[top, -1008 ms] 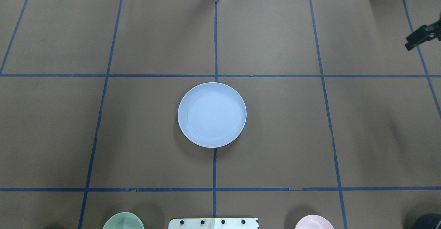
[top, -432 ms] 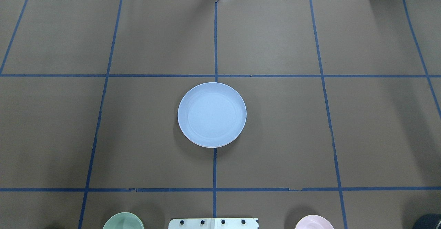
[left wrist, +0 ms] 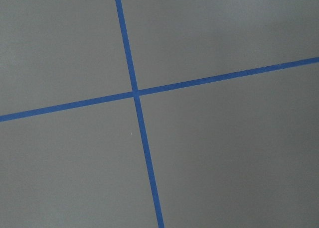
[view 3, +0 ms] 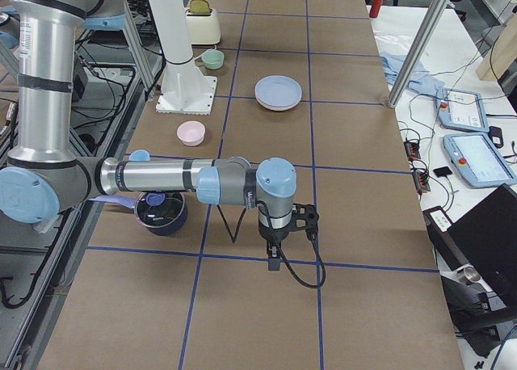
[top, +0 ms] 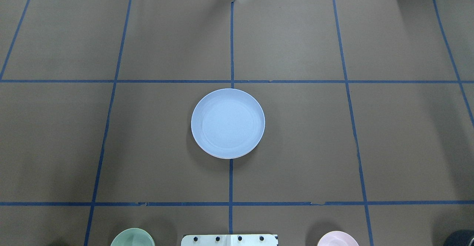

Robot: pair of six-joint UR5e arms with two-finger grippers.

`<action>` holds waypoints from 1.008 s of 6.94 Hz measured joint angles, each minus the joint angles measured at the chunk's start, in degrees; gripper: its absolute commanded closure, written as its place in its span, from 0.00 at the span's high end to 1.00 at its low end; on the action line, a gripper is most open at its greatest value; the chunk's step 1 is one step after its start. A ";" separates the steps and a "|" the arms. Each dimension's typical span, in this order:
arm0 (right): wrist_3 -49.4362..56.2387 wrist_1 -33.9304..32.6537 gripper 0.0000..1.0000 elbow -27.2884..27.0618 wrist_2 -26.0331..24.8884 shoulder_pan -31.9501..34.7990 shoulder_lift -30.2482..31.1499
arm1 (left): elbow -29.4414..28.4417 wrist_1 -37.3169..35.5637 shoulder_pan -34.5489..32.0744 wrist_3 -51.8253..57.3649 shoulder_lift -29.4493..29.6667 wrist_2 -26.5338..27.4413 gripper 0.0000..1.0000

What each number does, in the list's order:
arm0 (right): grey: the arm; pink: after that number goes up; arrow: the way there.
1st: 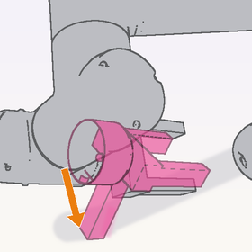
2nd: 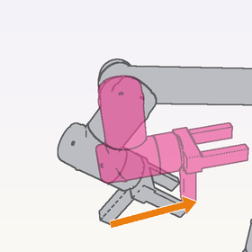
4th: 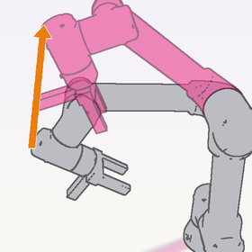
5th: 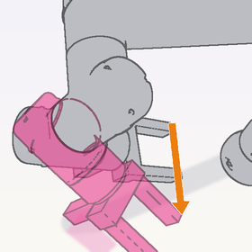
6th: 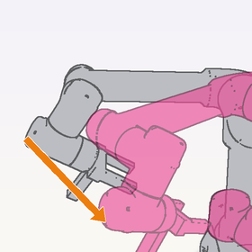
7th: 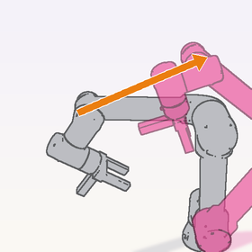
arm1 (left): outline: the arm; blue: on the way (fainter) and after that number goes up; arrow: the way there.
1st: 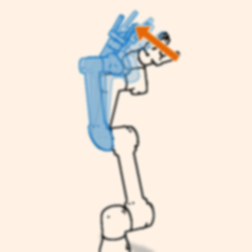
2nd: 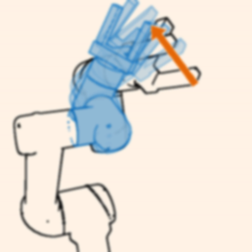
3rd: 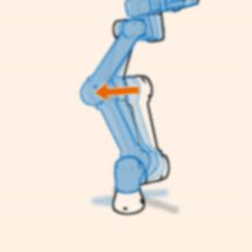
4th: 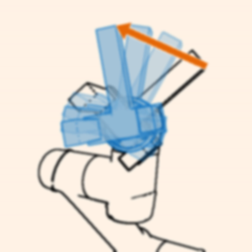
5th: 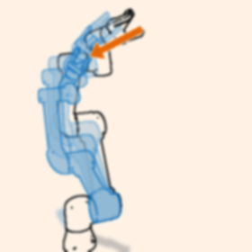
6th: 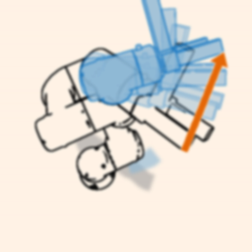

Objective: Stack three plates with pink and blue

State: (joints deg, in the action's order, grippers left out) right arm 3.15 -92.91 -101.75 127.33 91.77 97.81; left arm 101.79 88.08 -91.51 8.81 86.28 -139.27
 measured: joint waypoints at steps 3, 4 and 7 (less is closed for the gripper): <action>0.18 1.15 1.00 0.59 2.91 -0.15 0.17 | 0.09 0.24 0.02 0.06 -1.24 0.05 1.00; 0.19 1.65 1.00 0.81 3.11 -0.18 0.28 | 0.07 0.24 0.02 0.07 -1.41 0.05 1.00; 0.25 2.57 1.00 1.48 3.23 -0.19 0.39 | -0.03 0.25 0.02 -0.06 -1.57 0.06 1.00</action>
State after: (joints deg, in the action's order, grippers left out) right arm 3.40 -90.34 -100.28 130.56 91.58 98.20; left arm 101.76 88.33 -91.49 8.74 84.71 -139.22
